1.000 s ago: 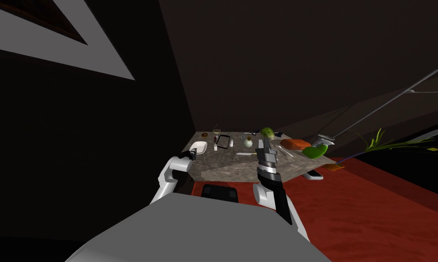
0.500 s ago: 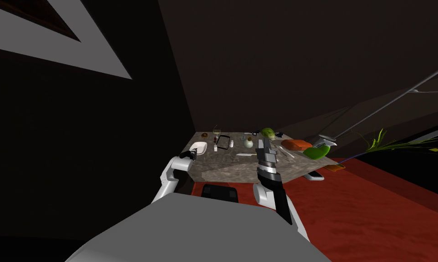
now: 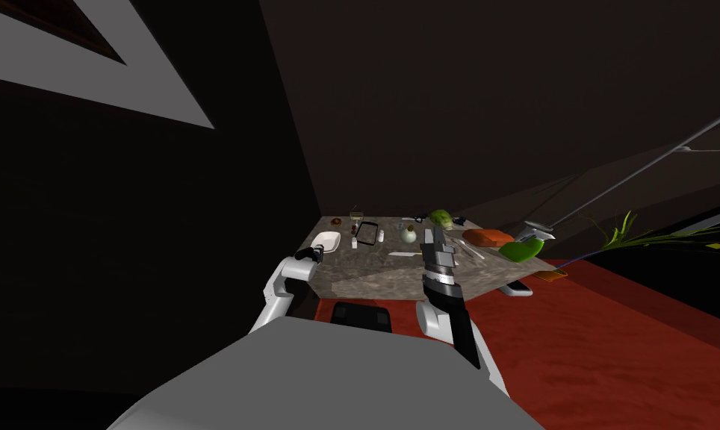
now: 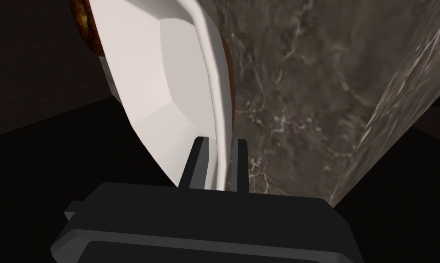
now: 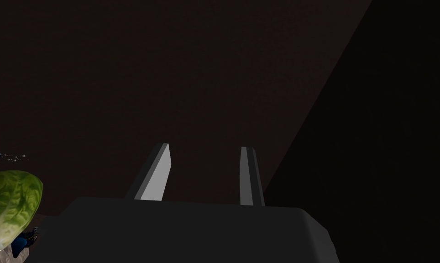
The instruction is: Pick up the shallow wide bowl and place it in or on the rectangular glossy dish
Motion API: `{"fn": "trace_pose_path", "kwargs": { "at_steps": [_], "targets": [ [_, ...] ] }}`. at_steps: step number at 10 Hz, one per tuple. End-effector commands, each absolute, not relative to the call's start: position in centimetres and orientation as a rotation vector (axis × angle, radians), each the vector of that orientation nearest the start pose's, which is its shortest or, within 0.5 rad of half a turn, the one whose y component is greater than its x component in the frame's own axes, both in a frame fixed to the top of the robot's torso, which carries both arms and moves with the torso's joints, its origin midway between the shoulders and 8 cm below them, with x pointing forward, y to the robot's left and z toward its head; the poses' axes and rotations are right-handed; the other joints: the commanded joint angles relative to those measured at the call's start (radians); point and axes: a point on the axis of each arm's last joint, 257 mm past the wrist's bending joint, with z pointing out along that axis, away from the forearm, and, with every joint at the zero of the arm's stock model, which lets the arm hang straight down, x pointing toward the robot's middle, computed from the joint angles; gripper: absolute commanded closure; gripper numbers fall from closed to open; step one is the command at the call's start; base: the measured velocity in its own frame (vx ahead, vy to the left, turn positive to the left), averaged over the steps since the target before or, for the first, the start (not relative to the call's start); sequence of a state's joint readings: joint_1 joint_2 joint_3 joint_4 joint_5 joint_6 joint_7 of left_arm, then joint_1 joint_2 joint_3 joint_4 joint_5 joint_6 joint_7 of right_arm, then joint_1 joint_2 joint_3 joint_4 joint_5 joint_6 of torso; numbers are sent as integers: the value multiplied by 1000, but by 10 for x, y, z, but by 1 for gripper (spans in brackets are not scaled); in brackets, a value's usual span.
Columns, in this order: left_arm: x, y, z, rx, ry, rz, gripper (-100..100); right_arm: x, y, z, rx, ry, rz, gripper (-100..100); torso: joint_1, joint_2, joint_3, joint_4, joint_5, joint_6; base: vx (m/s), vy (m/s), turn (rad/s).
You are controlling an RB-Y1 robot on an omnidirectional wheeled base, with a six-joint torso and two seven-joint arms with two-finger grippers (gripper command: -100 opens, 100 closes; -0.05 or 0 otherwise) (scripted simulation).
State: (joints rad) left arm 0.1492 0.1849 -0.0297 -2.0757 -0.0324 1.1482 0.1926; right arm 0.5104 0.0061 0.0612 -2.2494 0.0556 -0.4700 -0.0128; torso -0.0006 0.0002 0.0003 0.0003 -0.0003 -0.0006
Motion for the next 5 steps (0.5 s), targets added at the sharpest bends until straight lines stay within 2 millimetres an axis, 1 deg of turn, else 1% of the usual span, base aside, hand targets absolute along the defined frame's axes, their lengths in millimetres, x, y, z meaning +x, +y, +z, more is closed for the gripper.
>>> {"fn": "trace_pose_path", "kwargs": {
  "at_steps": [1, 2, 3, 4, 5],
  "targets": [
    [422, 298, -312, -1805, 1615, -603, 0, 357, -256, 1, 696, 687, 1321, 0, 0, 0, 0, 0, 0, 0, 0, 0, 0],
    [418, 297, -305, -1805, 1615, -603, 100, 357, -256, 1, 696, 687, 1321, 0, 0, 0, 0, 0, 0, 0, -22, -7, -2],
    [416, 296, -302, -1805, 1615, -602, 100, 357, -256, 1, 696, 687, 1321, 0, -1, 2, 1, 1, 0, 0, -37, -7, 1],
    [418, 296, -304, -1803, 1614, -604, 100, 357, -256, 1, 696, 687, 1322, 0, -1, 3, 2, 1, -1, 0, -16, -3, 0],
    [417, 296, -304, -1805, 1615, -602, 0, 357, -256, 1, 696, 687, 1321, 0, -1, 3, 2, 1, 0, 0, 0, 0, 0]
  ]
}}
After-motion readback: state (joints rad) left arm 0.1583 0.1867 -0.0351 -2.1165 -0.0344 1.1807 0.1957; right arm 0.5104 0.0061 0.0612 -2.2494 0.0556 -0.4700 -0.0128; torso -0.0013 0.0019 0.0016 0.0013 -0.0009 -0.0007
